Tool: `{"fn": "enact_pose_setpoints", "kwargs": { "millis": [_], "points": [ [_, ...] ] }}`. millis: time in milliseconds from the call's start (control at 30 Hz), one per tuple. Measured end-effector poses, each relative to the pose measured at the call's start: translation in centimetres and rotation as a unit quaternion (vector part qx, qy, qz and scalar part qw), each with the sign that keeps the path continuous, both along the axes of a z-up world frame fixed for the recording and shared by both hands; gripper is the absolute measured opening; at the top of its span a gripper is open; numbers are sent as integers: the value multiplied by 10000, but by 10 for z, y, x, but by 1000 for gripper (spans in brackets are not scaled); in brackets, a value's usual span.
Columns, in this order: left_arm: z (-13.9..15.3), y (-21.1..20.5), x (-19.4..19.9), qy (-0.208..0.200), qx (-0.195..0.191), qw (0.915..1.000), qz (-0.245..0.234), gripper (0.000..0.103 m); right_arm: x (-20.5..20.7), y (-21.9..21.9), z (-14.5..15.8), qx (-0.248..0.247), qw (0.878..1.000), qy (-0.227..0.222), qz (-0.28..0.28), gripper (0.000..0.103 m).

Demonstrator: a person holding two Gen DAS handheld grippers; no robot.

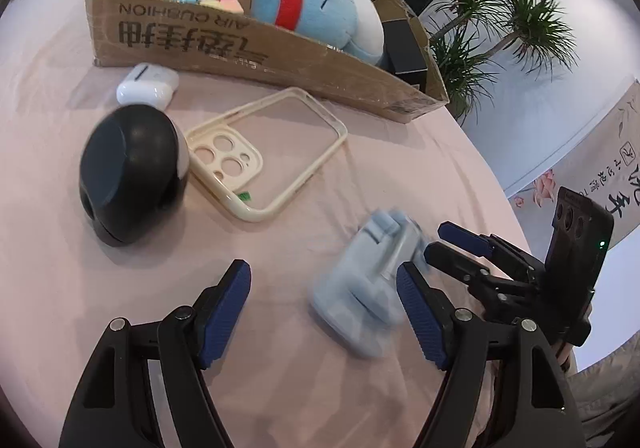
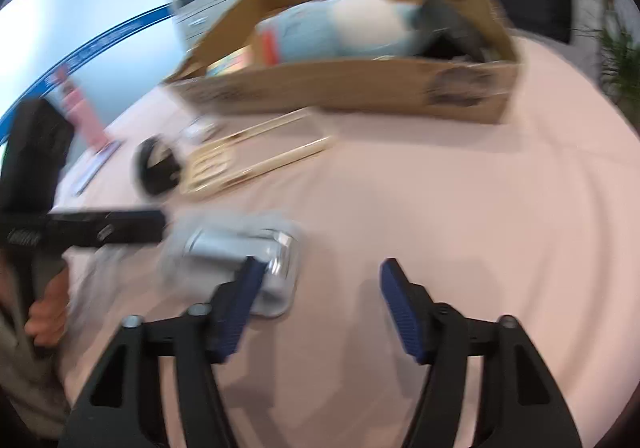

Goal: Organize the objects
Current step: 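Move the left gripper to the white phone stand and grasp it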

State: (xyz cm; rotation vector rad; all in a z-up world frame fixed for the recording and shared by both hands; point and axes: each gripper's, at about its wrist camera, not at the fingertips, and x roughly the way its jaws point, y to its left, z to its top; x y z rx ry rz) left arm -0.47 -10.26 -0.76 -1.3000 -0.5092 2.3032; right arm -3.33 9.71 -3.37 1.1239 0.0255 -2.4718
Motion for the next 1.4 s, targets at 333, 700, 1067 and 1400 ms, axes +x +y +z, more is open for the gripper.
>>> {"fn": "enact_pose_setpoints", "kwargs": {
  "millis": [333, 700, 1067, 1400],
  "points": [
    [10, 14, 37, -74, -205, 9997, 104, 75, 9, -14, 8, 291, 9930, 260, 1111, 58],
    [9, 7, 54, -250, -371, 9981, 433, 75, 32, -32, 4, 292, 9892, 234, 1418, 57],
    [5, 15, 51, -166, -928, 9932, 678, 42, 3, -33, -7, -283, 9879, -256, 1502, 38],
    [4, 24, 48, 97, -1250, 9902, 622, 44, 13, -41, -8, 37, 9913, -80, 1311, 41]
  ]
}}
